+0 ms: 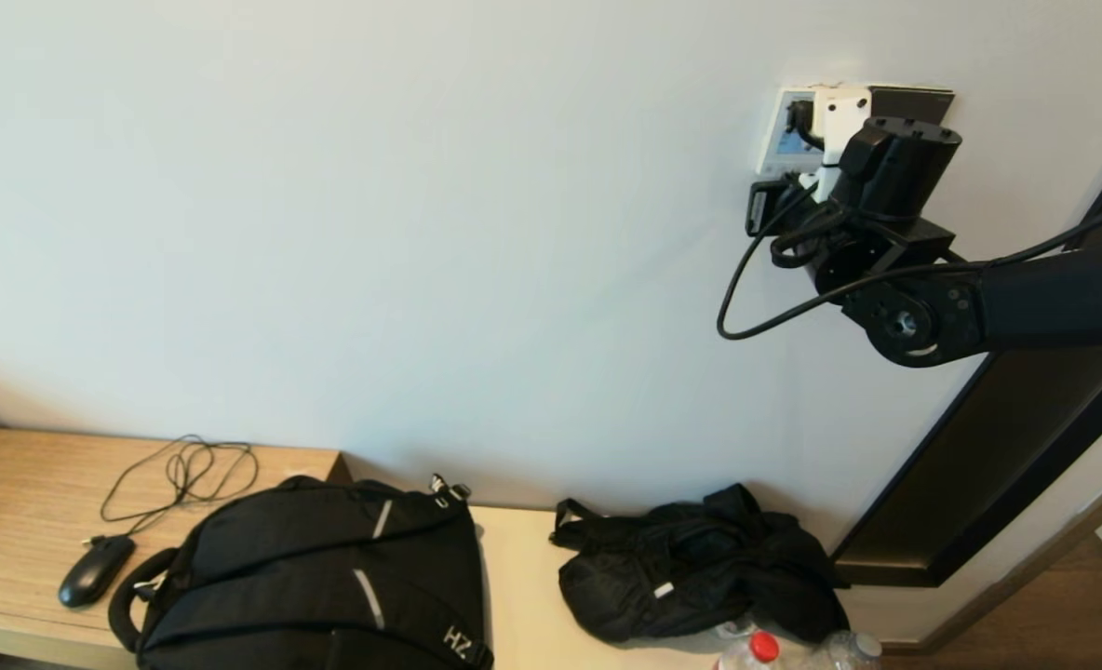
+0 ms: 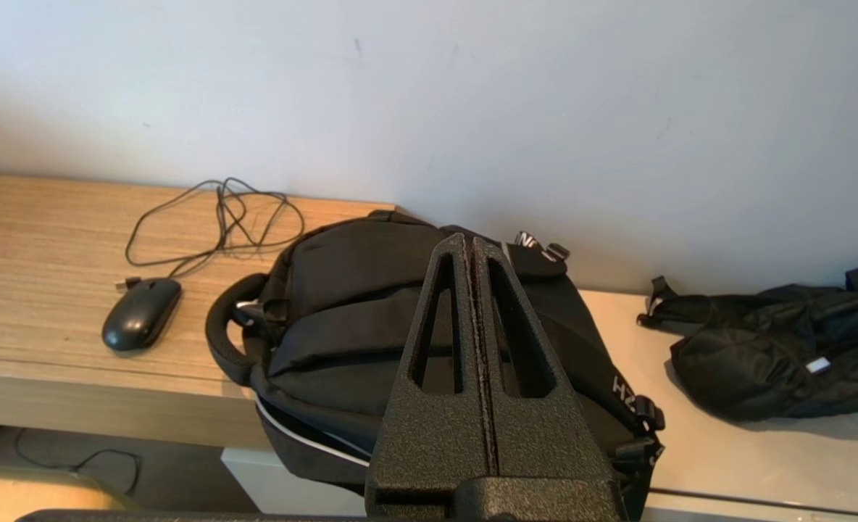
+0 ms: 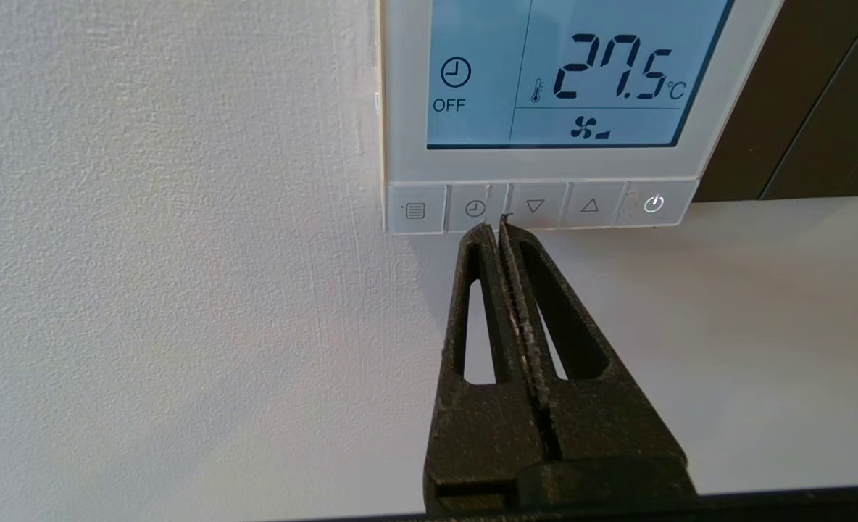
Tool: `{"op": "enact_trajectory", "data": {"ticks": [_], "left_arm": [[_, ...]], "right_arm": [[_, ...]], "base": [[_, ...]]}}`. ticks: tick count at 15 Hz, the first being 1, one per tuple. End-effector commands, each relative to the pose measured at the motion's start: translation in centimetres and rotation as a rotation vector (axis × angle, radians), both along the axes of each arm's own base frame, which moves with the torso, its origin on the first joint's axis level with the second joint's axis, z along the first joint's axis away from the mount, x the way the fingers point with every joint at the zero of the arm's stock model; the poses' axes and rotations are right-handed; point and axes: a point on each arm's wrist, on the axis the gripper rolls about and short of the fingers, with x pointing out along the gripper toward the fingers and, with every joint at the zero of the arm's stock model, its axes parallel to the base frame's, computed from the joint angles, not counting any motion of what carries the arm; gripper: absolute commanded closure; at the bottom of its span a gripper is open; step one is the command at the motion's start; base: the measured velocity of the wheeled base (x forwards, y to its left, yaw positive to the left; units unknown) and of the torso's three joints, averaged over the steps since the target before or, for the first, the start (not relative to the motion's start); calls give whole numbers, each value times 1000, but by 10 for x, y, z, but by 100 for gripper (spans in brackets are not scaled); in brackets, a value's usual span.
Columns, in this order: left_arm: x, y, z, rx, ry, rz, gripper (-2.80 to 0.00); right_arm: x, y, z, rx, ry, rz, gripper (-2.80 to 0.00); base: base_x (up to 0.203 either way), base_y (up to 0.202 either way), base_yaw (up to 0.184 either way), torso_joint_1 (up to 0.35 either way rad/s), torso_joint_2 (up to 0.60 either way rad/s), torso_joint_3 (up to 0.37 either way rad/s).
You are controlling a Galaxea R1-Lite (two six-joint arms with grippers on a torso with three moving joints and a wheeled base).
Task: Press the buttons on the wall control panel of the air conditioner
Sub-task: Press the temperature increase button
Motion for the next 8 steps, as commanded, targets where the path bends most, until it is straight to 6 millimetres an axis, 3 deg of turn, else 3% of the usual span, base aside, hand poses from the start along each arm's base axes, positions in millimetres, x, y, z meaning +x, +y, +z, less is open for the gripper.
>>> {"op": "enact_trajectory", "data": {"ticks": [1,8], "left_arm": [[0,0,0,0,-1,0,0],[0,0,0,0,-1,0,0]], "right_arm": [[1,0,-1,0,-2,-5,0],[0,-3,1,1,-3,-14,0]], "base": [[0,0,0,0,0,0],[0,0,0,0,0,0]]}}
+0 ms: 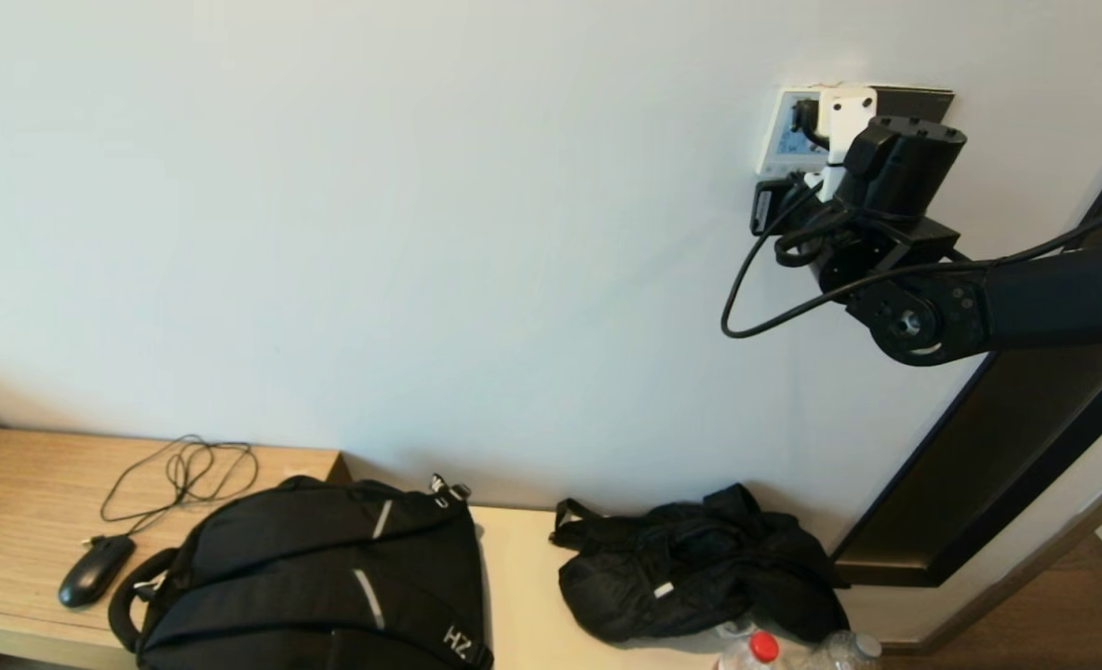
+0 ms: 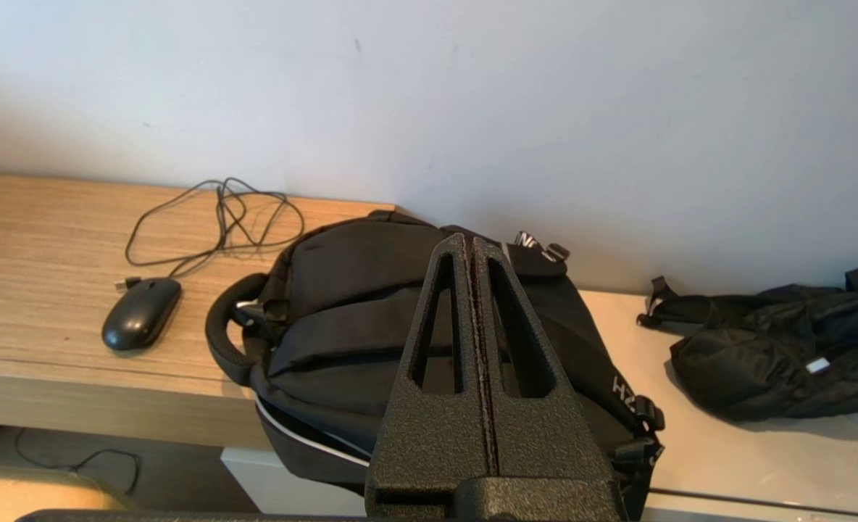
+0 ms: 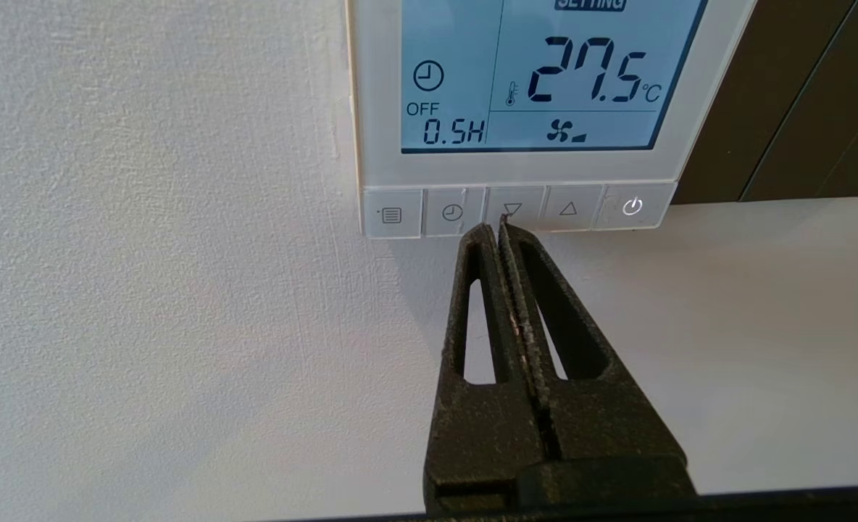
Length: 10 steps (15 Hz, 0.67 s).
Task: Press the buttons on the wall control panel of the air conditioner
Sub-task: Press the temperature increase button
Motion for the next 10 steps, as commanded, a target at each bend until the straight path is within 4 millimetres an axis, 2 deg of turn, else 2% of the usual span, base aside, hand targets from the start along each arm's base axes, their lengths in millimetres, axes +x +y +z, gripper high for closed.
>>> {"op": "enact_trajectory", "data": {"ticks": [1,4,10], "left_arm": [[0,0,0,0,0,0,0],[0,0,0,0,-1,0,0],[0,0,0,0,0,0,0]], "right_arm": [[0,-1,1,1,-4,-4,0],[3,-6,0,0,-5,-18,0],[7,-6,-3,-1,-1,-20,0]], "base": [[0,0,0,0,0,0],[0,0,0,0,0,0],[0,0,0,0,0,0]]}}
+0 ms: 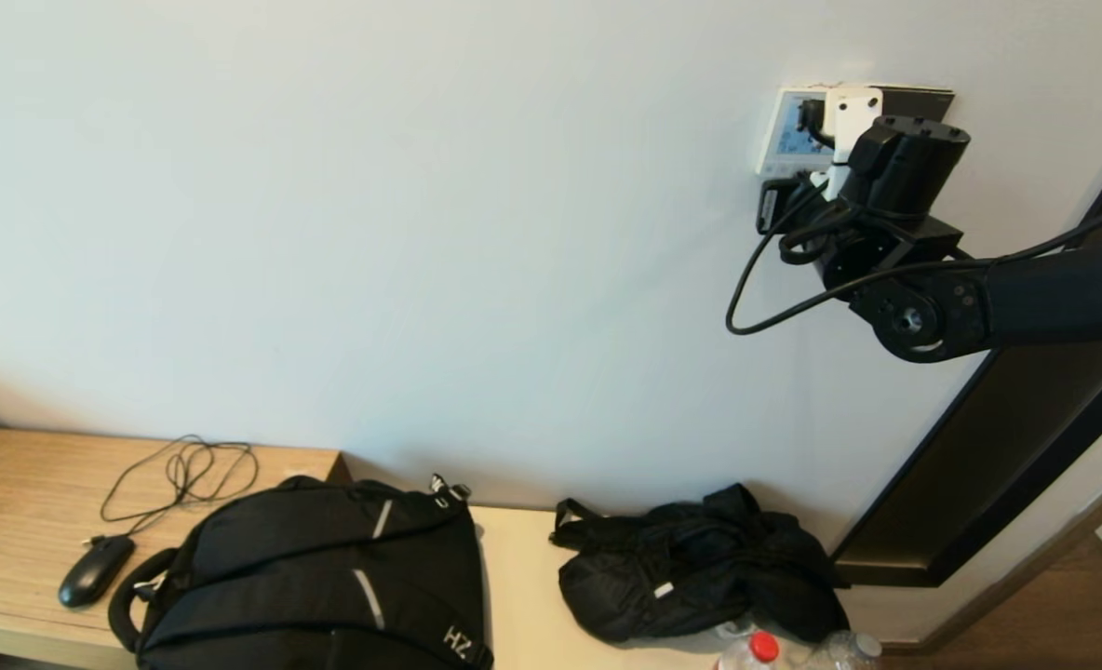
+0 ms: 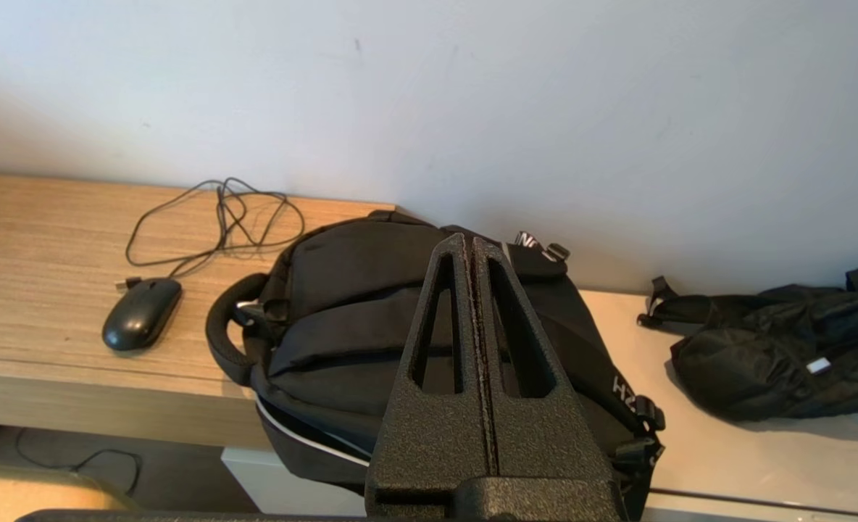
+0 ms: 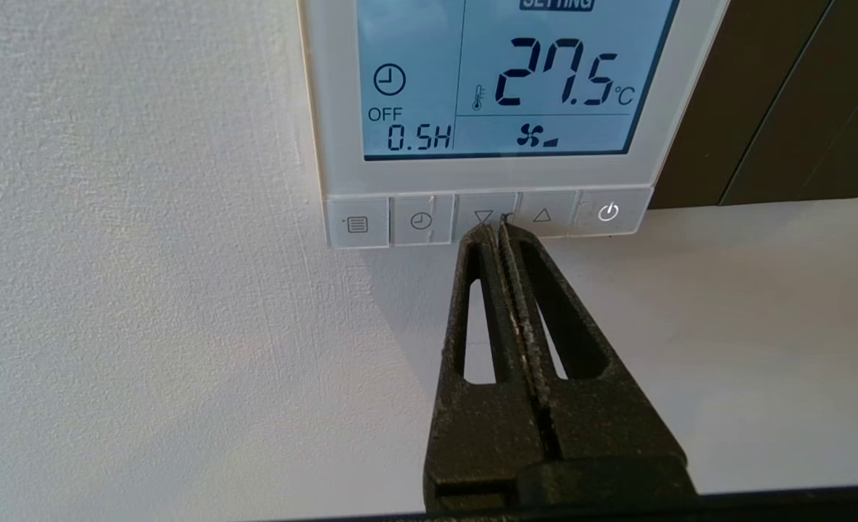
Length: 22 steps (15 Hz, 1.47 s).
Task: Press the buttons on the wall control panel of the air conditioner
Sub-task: Press the temperature increase button
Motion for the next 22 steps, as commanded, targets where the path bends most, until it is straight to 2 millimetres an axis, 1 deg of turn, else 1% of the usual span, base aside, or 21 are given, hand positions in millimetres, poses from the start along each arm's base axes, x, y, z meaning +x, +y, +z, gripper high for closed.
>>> {"op": "enact_trajectory", "data": {"ticks": [1,8,16,22], "left_arm": [[0,0,0,-1,0,1,0],[0,0,0,-1,0,1,0],[0,0,0,-1,-1,1,0],[0,0,0,-1,0,1,0]], "right_arm": [[4,1,-4,-1,1,-2,0],[13,-3,-8,-4,6,-15,0],[3,-4,1,1,-13,-13,0],[-4,-5,4,1,-15,-10,0]], "base": [[0,0,0,0,0,0],[0,0,0,0,0,0],[0,0,0,0,0,0],[0,0,0,0,0,0]]}}
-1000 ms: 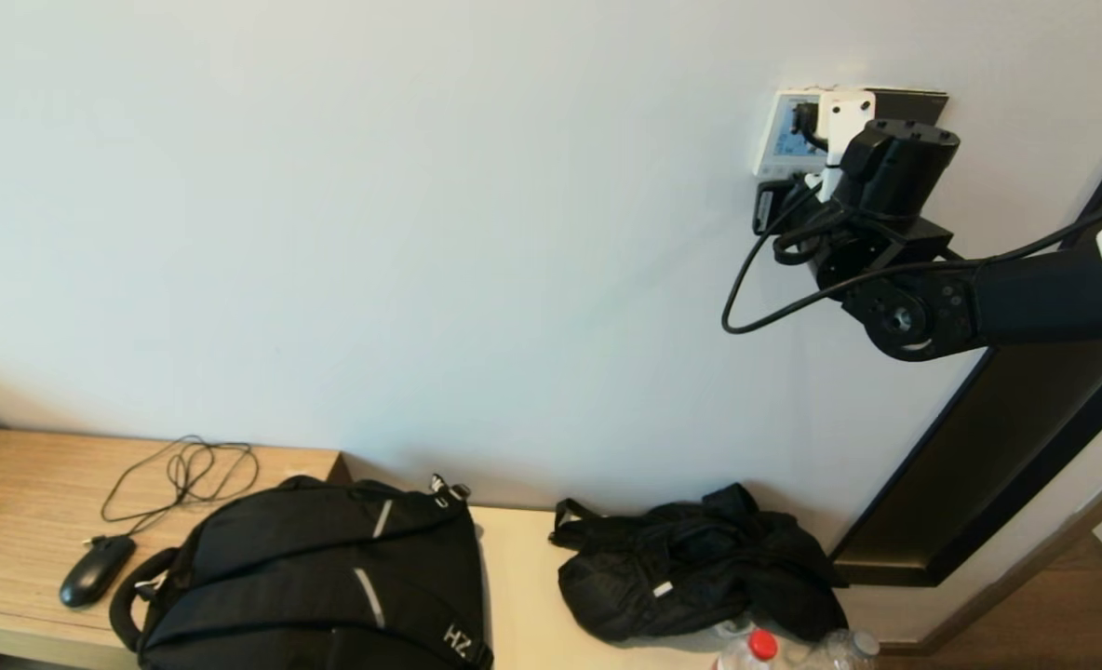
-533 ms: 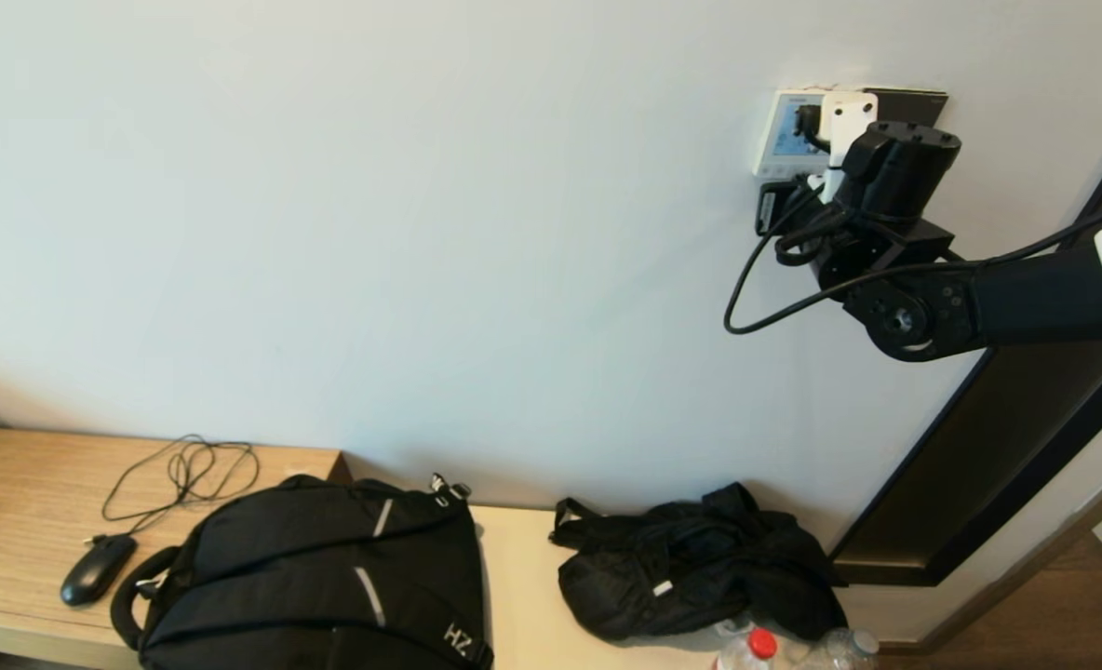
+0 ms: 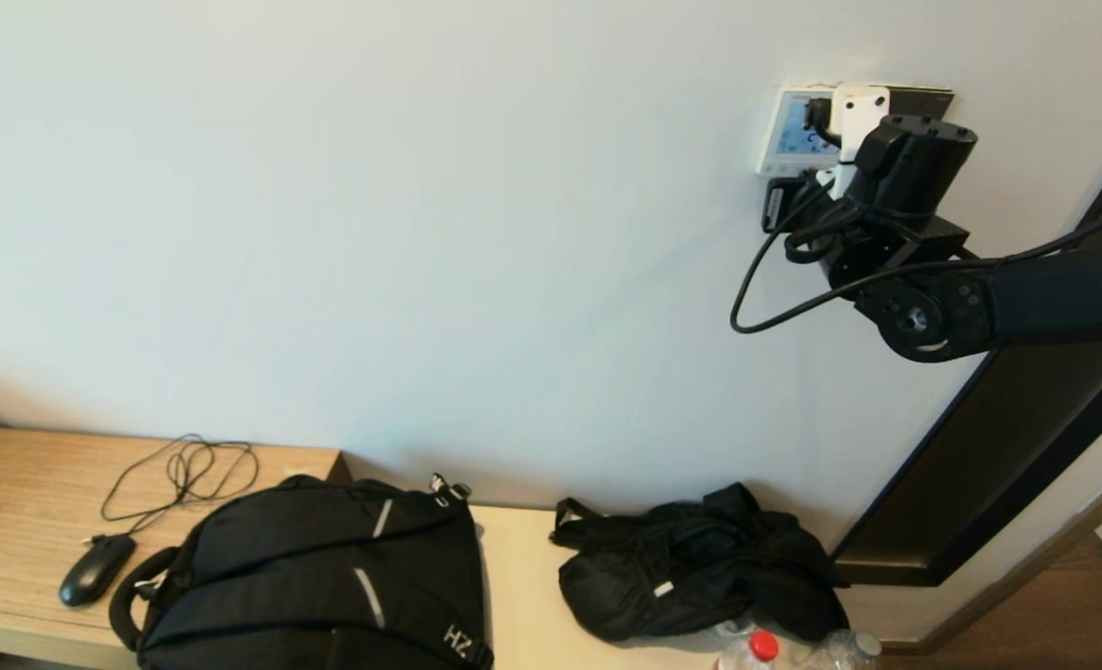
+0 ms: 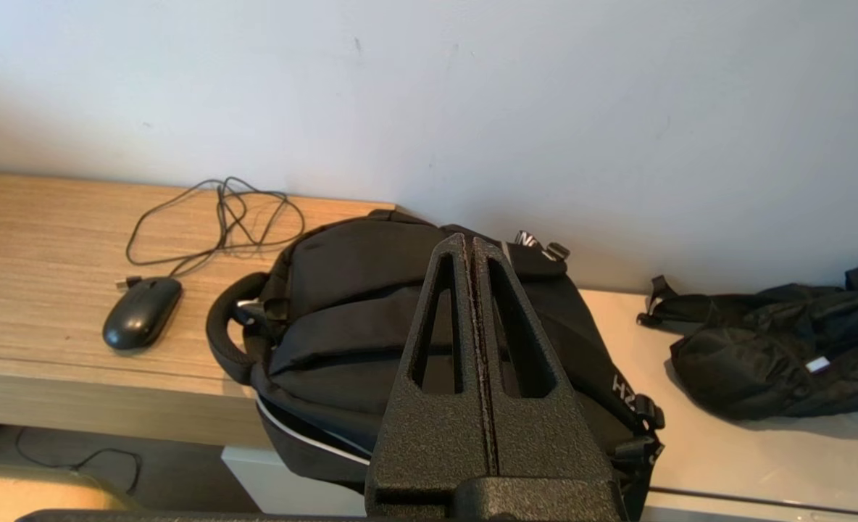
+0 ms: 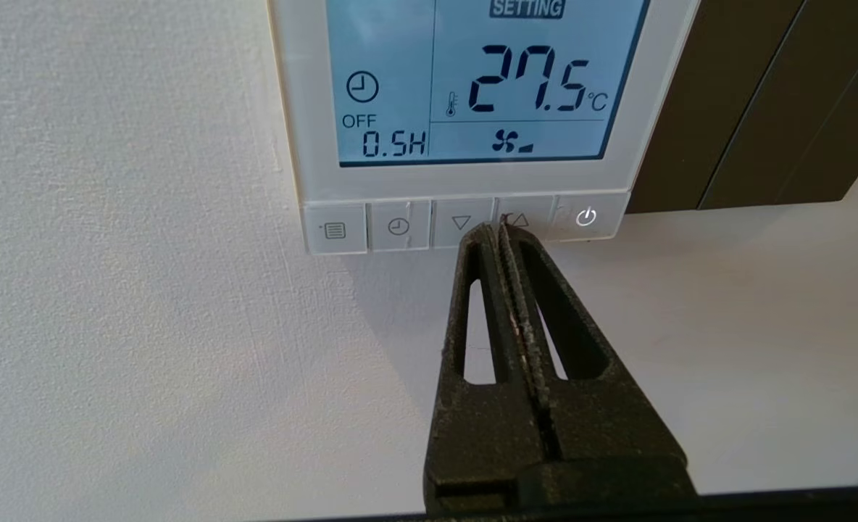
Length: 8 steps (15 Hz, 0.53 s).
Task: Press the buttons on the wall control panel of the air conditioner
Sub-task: Press the temperature increase button
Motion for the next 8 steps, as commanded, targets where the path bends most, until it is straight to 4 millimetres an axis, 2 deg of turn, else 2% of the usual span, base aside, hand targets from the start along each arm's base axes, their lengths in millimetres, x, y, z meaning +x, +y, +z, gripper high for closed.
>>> {"op": "enact_trajectory", "data": {"ticks": [1,8], "left_arm": [[0,0,0,-1,0,1,0],[0,0,0,-1,-2,1,0]], "right_arm": [[-3,0,1,-1,-2,-1,0],[-4,3,-2,-3,-4,7,0]], "base": [[0,0,0,0,0,0],[0,0,0,0,0,0]]}}
